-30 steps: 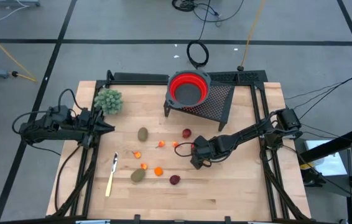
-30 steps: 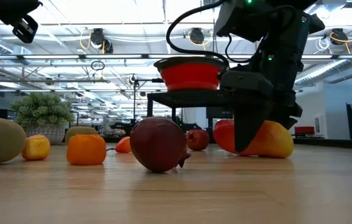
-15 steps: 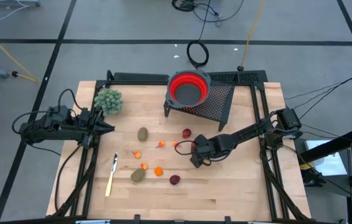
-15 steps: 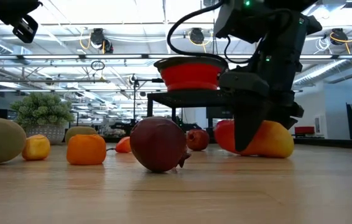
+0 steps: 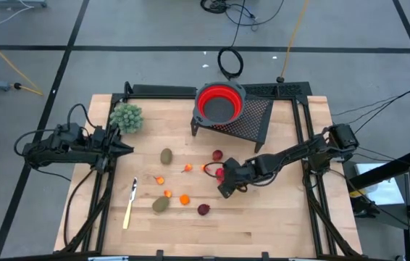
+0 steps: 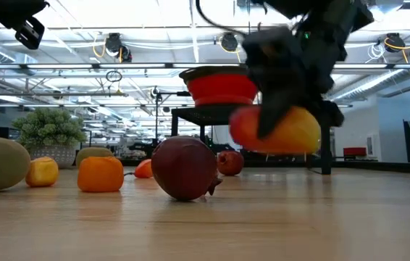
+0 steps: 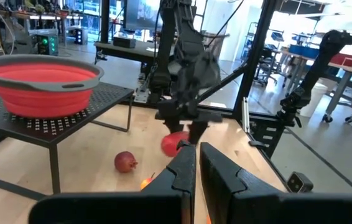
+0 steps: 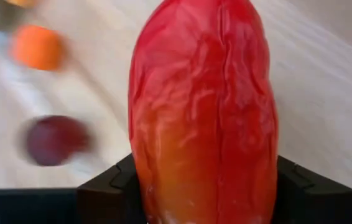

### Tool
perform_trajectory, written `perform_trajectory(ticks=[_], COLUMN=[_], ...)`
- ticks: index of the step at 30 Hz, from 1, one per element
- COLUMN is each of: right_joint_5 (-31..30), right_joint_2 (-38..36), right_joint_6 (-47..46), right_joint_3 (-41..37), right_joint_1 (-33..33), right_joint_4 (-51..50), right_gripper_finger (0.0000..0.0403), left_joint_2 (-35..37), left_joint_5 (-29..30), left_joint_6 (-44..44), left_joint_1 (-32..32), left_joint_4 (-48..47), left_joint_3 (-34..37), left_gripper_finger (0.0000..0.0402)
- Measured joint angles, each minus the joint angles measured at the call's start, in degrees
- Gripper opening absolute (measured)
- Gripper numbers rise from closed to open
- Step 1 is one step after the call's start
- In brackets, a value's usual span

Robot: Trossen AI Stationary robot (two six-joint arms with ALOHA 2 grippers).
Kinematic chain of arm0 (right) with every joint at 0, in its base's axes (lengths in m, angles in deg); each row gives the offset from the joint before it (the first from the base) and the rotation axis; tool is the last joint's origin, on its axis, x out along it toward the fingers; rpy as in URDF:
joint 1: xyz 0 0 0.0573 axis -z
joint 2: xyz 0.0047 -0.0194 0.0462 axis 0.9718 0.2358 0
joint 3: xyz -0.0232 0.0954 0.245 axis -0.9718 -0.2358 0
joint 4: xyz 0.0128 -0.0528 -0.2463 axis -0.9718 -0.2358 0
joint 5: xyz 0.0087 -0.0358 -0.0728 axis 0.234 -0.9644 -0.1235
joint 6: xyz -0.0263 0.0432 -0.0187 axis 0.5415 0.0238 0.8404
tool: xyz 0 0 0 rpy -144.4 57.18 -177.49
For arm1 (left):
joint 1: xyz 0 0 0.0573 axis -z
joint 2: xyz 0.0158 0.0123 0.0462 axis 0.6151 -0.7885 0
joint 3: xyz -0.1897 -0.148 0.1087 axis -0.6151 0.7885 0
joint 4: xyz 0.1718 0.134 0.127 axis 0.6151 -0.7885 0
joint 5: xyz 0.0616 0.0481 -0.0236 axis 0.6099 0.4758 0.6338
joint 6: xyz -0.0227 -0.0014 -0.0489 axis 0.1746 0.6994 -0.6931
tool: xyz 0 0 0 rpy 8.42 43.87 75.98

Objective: Pick & Place Fruit
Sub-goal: Put the mango into the red strainer bowl on the shelf

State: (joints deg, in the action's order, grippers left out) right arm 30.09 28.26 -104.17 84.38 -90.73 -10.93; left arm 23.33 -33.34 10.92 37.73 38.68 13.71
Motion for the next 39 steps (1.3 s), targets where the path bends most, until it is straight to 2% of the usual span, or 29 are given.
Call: perform_trajectory(ticks=[8, 13, 19, 33, 39], right_joint_5=[-0.88, -0.86, -0.88, -0.86, -0.88], right_joint_2=[-7.24, -11.32, -15.76, -24.03, -24.56], right_joint_6=[7.55, 16.54, 29.87, 70.99, 83.79], right_joint_3=[0.03, 0.09, 0.11, 0.11, 0.11], right_joint_1=[0.1, 1.18, 3.16, 4.65, 4.65], right_joint_4=[15.18, 23.53, 30.08, 32.83, 33.21], right_gripper_finger=[0.0217, 0.0205, 0.021, 0.0215, 0.0216], left_joint_2=[0.0, 0.0, 0.0, 0.0, 0.0], left_joint_5=[0.0, 0.0, 0.0, 0.0, 0.0], left_joint_6=[0.19, 0.4, 0.4, -1.35, -1.51], left_joint_1=[0.0, 0.0, 0.0, 0.0, 0.0], left_joint_4=[0.0, 0.0, 0.0, 0.0, 0.0], left_joint_3=[0.0, 0.0, 0.0, 0.0, 0.0], left_gripper_finger=[0.0021, 0.0021, 0.0021, 0.0021, 0.0021])
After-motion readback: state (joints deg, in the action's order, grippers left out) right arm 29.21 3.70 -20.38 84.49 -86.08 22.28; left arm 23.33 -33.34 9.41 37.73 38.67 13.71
